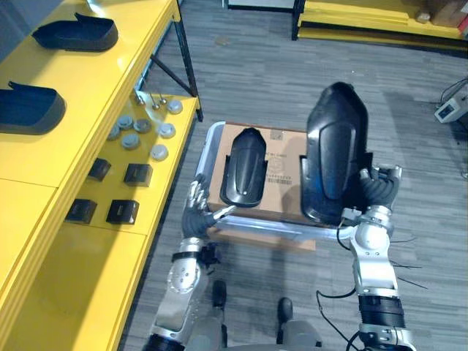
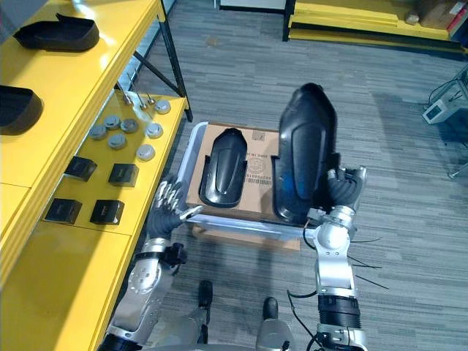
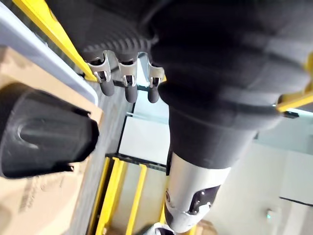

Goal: Walk over and take plastic housings, then place them on the shelf

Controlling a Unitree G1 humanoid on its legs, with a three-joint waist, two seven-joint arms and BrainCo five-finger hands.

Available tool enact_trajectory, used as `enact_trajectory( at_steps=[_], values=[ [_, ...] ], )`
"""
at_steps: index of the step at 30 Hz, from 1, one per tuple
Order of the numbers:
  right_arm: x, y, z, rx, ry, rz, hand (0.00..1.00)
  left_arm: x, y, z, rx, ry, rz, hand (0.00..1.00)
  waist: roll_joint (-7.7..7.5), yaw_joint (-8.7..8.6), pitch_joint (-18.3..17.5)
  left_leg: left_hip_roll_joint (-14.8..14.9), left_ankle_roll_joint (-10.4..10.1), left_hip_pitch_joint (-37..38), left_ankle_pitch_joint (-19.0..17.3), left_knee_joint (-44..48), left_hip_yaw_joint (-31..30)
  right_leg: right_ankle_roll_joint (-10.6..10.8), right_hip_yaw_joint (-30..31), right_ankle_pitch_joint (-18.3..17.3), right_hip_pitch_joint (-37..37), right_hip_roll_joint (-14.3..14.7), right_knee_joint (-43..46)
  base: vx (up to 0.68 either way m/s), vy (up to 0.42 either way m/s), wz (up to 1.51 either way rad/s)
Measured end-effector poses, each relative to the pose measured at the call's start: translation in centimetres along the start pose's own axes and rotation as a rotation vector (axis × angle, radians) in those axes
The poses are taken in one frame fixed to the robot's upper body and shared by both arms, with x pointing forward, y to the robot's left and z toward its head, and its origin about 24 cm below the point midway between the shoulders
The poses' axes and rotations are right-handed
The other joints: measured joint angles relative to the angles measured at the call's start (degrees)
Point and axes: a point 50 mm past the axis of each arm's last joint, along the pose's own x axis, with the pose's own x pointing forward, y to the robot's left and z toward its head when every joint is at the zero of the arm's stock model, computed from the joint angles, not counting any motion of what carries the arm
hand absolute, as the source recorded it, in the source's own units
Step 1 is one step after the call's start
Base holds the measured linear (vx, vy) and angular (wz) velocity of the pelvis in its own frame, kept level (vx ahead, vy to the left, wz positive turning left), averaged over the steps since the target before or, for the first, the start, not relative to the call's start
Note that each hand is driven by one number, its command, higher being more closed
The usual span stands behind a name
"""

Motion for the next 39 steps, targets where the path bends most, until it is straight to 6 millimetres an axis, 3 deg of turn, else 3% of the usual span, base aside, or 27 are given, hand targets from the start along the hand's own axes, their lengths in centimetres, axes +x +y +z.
enact_trajectory(
  at_steps=[5,12,13,21,22,34,39],
  values=[
    [-2.2,2.8,1.9,0.090,-0.045,0.119,1.00,0.3,-2.0,-0.1,0.011,0.008,-0.042,0.00,0.16,-0.10,-1.63,0.03,-0.16,0.72,-0.12,-0.01,0.43,-0.22,0.11,-0.13,0.58,0.04,-0.02,0.00,0.000,0.00],
    [-5.2,5.2,1.9,0.163,0.010,0.242,1.00,0.5,-1.1,-2.1,0.081,0.102,0.105,0.00,0.13,-0.08,-3.97,0.29,-0.29,1.18,-0.21,-0.02,1.44,-0.48,0.67,-0.07,0.52,0.09,-0.28,-0.01,-0.006,-0.04],
    [-5.5,5.4,1.9,0.178,0.022,0.255,1.00,0.6,-1.0,-2.4,0.094,0.114,0.106,1.00,0.11,-0.09,-4.42,0.29,-0.29,1.17,-0.21,-0.02,1.49,-0.49,0.72,-0.06,0.48,0.09,-0.32,-0.01,-0.005,-0.04],
    [-6.3,5.9,2.1,0.222,0.013,0.326,1.00,0.4,0.0,-2.9,0.116,0.152,0.140,1.00,0.10,-0.20,-7.66,0.40,-0.29,1.42,-0.23,0.00,1.65,-0.53,1.62,0.03,0.47,0.19,-0.44,0.00,-0.002,-0.02],
    [-6.4,5.9,2.1,0.221,0.010,0.336,0.00,0.4,0.1,-3.0,0.114,0.157,0.141,1.00,0.06,-0.20,-8.03,0.42,-0.29,1.51,-0.23,0.00,1.66,-0.53,1.69,0.03,0.51,0.21,-0.44,-0.01,-0.012,-0.03],
    [-6.5,5.3,2.1,0.263,-0.043,0.468,0.00,0.6,1.4,-3.0,0.128,0.175,0.156,1.00,-0.23,-0.14,-9.90,0.85,-0.67,1.79,-0.49,-0.01,1.73,-0.52,1.77,0.02,0.68,0.70,-0.47,0.00,-0.003,-0.01],
    [-4.7,2.5,4.3,0.298,-0.179,0.462,0.00,1.0,2.2,-2.3,0.167,0.134,0.160,1.00,-0.04,-0.03,-10.30,0.92,-0.69,1.84,-0.48,-0.01,1.77,-0.55,1.72,0.03,0.84,0.99,-0.46,0.00,0.000,0.00]
  ],
)
